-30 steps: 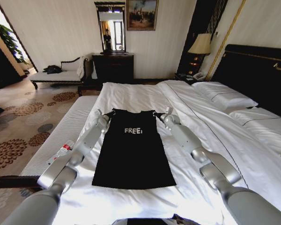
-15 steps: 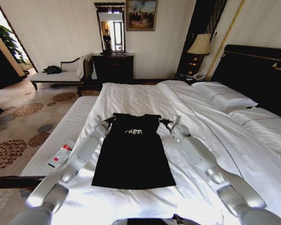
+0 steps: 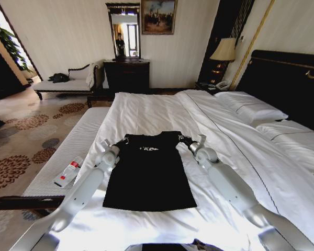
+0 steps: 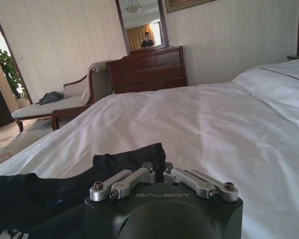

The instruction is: Fold the clothes on the bed.

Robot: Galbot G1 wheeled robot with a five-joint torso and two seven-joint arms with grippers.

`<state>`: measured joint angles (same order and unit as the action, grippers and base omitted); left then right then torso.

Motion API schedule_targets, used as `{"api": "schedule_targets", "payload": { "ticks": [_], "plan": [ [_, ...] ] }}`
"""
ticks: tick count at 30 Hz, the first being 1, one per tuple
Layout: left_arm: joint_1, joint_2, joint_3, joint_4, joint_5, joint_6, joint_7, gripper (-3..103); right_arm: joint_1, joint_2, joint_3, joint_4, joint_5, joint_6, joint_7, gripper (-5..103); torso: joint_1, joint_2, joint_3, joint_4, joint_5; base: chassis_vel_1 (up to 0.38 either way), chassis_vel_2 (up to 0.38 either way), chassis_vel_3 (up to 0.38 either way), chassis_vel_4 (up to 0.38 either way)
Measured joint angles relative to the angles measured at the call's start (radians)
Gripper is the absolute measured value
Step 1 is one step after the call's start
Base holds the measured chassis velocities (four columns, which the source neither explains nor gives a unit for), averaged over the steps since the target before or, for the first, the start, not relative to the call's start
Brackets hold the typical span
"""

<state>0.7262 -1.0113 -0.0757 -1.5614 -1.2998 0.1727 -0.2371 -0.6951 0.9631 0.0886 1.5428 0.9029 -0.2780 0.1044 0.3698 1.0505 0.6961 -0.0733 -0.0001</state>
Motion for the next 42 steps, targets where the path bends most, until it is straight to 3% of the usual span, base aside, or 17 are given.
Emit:
{"api": "schedule_targets", "payload": {
  "ticks": [7, 16, 20, 29, 42],
  "plan": [
    [0.144, 0.076, -0.049, -0.141, -0.002, -0.003, -0.015, 2, -0.127, -0.049, 0.045, 0.148, 0.005, -0.002, 0.021, 2, 0.000, 0.000, 0.000, 0.0002, 0.0001, 0.000, 0.000, 0.000, 0.000],
    [0.249, 0.114, -0.082, -0.258, 0.009, -0.004, -0.039, 2, -0.275, -0.069, 0.092, 0.265, -0.017, 0.004, 0.031, 2, 0.000, 0.000, 0.000, -0.0002, 0.0001, 0.000, 0.000, 0.000, 0.000],
    [0.358, 0.140, -0.166, -0.333, 0.026, -0.005, -0.042, 2, -0.334, -0.067, 0.103, 0.300, -0.043, 0.015, 0.034, 2, 0.000, 0.000, 0.000, 0.0000, 0.0003, 0.000, 0.000, 0.000, 0.000],
    [0.575, 0.123, -0.310, -0.438, 0.078, -0.012, -0.037, 2, -0.443, -0.060, 0.126, 0.367, -0.077, 0.022, 0.042, 2, 0.000, 0.000, 0.000, 0.0004, 0.0002, 0.000, 0.000, 0.000, 0.000],
    [0.725, 0.089, -0.367, -0.504, 0.137, -0.018, -0.026, 2, -0.607, -0.056, 0.201, 0.446, -0.119, 0.041, 0.039, 2, 0.000, 0.000, 0.000, -0.0001, 0.0002, 0.000, 0.000, 0.000, 0.000]
  ]
}}
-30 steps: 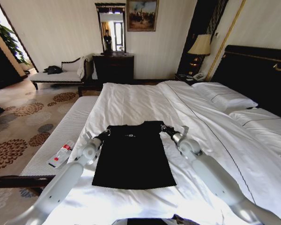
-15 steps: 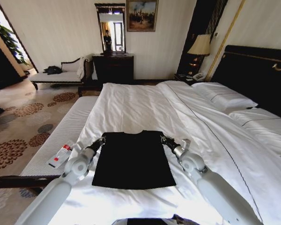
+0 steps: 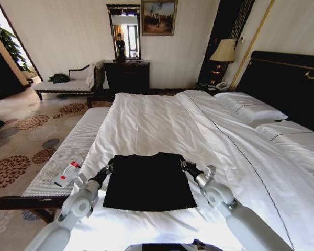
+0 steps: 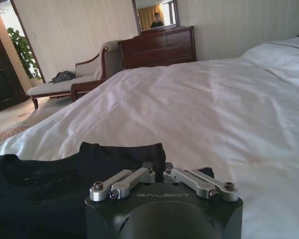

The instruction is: Fold the clothes on the bed.

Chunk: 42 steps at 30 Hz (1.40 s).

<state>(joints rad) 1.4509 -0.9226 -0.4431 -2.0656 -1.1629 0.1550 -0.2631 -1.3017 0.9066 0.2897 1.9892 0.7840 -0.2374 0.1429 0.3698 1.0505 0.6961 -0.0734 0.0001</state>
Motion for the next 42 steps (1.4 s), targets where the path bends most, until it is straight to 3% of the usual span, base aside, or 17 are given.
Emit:
{"api": "schedule_targets", "payload": {
  "ticks": [14, 42],
  "plan": [
    [0.101, -0.009, -0.030, -0.051, 0.049, -0.005, 0.011, 2, -0.126, 0.028, 0.046, 0.028, -0.072, 0.034, -0.029, 2, 0.000, 0.000, 0.000, 0.0002, 0.0000, 0.000, 0.000, 0.000, 0.000],
    [0.152, -0.032, 0.012, -0.039, 0.135, -0.017, 0.022, 2, -0.227, 0.059, 0.088, 0.007, -0.127, 0.074, -0.051, 2, 0.000, 0.000, 0.000, 0.0002, 0.0000, 0.000, 0.000, 0.000, 0.000]
  ]
}}
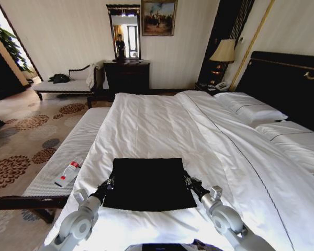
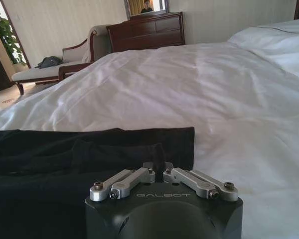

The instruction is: Fold the clothes on the bed.

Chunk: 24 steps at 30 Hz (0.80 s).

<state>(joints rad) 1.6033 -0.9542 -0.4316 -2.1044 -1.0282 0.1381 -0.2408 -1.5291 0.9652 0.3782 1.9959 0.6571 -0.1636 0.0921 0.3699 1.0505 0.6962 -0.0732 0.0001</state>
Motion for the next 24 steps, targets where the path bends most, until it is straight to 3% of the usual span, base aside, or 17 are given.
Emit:
{"api": "schedule_targets", "payload": {
  "ticks": [13, 24],
  "plan": [
    [0.018, 0.002, 0.002, -0.005, 0.011, -0.003, 0.003, 2, -0.035, 0.007, 0.014, 0.020, 0.003, 0.005, -0.002, 2, 0.000, 0.000, 0.000, 0.0000, -0.0001, 0.000, 0.000, 0.000, 0.000],
    [0.101, 0.003, -0.054, -0.048, 0.018, -0.010, 0.022, 2, -0.103, 0.009, 0.032, 0.071, -0.022, 0.007, -0.007, 2, 0.000, 0.000, 0.000, 0.0000, 0.0000, 0.000, 0.000, 0.000, 0.000]
  ]
}}
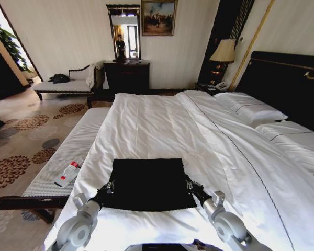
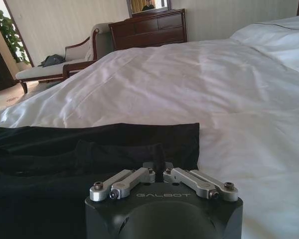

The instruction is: Fold the clothes on the bed.

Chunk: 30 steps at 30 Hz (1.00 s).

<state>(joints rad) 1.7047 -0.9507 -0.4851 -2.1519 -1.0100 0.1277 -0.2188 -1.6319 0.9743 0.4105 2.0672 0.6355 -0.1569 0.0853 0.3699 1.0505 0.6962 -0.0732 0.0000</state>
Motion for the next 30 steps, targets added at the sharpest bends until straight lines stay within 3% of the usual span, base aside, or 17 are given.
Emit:
{"api": "schedule_targets", "payload": {
  "ticks": [9, 13, 16, 18, 19, 22, 25, 27, 30],
  "plan": [
    [0.016, -0.029, 0.016, 0.025, 0.035, -0.006, 0.006, 2, -0.008, 0.011, -0.016, -0.029, -0.031, 0.015, -0.007, 2, 0.000, 0.000, 0.000, 0.0001, 0.0000, 0.000, 0.000, 0.000, 0.000],
    [0.016, -0.035, 0.025, 0.030, 0.037, 0.008, -0.024, -1, -0.007, 0.019, -0.023, -0.052, -0.040, 0.021, -0.013, -2, 0.000, 0.000, 0.000, 0.0000, 0.0000, 0.000, 0.000, 0.000, 0.000],
    [0.022, -0.035, 0.025, 0.028, 0.038, 0.021, -0.040, 14, -0.004, 0.019, -0.025, -0.057, -0.038, 0.024, -0.017, 11, 0.000, 0.000, 0.000, 0.0000, 0.0000, 0.000, 0.000, 0.000, 0.000],
    [0.027, -0.034, 0.023, 0.026, 0.040, 0.022, -0.041, 14, -0.004, 0.018, -0.025, -0.057, -0.038, 0.024, -0.017, 11, 0.000, 0.000, 0.000, 0.0000, -0.0001, 0.000, 0.000, 0.000, 0.000],
    [0.038, -0.033, 0.020, 0.019, 0.045, 0.023, -0.040, 24, -0.007, 0.017, -0.025, -0.055, -0.035, 0.024, -0.017, 22, 0.000, 0.000, 0.000, 0.0001, 0.0000, 0.000, 0.000, 0.000, 0.000],
    [0.057, -0.030, 0.011, 0.008, 0.054, 0.023, -0.038, 30, -0.025, 0.012, -0.021, -0.045, -0.028, 0.026, -0.017, 27, 0.000, 0.000, 0.000, 0.0002, 0.0001, 0.000, 0.000, 0.000, 0.000],
    [0.088, -0.029, -0.017, -0.012, 0.056, 0.023, -0.034, 45, -0.077, 0.003, 0.001, -0.017, -0.022, 0.033, -0.024, 44, 0.000, 0.000, 0.000, 0.0000, 0.0000, 0.000, 0.000, 0.000, 0.000],
    [0.096, -0.029, -0.026, -0.018, 0.055, 0.022, -0.033, 45, -0.090, 0.001, 0.011, -0.007, -0.018, 0.035, -0.025, 44, 0.000, 0.000, 0.000, -0.0001, 0.0000, 0.000, 0.000, 0.000, 0.000],
    [0.116, -0.025, -0.054, -0.038, 0.050, 0.018, -0.032, 62, -0.121, -0.007, 0.049, 0.024, 0.012, 0.035, -0.025, 60, 0.000, 0.000, 0.000, 0.0000, 0.0001, 0.000, 0.000, 0.000, 0.000]
  ]
}}
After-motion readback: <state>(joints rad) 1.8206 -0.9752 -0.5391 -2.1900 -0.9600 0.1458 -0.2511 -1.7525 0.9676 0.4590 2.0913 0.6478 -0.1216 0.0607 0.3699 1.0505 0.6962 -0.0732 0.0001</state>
